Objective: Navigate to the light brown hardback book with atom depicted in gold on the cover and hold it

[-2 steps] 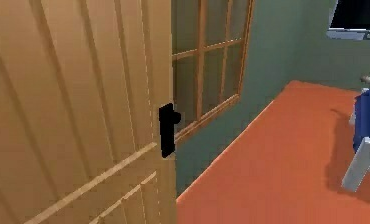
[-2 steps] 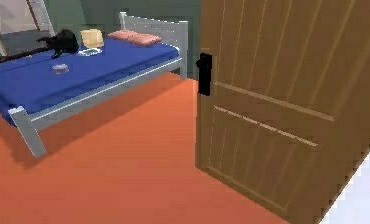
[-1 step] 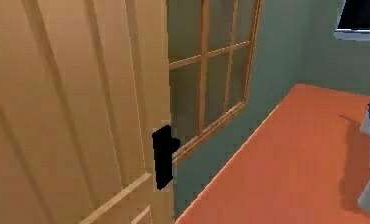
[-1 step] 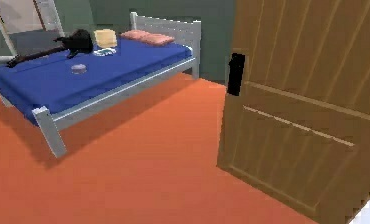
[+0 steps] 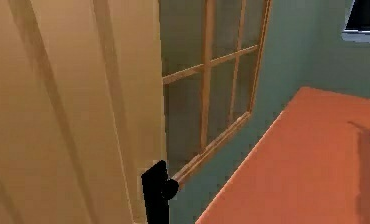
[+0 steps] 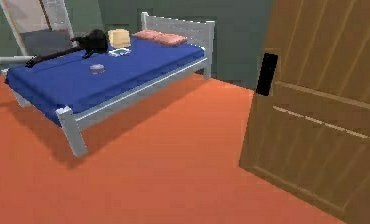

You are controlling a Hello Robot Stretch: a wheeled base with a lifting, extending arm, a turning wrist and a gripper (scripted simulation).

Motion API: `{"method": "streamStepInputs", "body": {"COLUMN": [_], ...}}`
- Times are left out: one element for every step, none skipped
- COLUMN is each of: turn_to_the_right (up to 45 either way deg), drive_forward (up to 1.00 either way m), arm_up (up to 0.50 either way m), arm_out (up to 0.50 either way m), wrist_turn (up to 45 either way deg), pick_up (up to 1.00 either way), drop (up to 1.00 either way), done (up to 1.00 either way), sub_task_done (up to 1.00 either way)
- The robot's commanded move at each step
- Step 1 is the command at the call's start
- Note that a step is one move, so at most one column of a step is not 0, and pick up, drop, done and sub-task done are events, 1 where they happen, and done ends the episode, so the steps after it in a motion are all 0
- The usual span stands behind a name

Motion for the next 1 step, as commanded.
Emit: {"method": "streamStepInputs", "body": {"turn_to_the_right": [45.0], "drive_forward": [0.0], "arm_up": [0.0], "arm_out": [0.0], "wrist_turn": [0.0], "pick_up": [0.0], "drop": [0.0], "done": [0.0], "sub_task_done": [0.0]}}
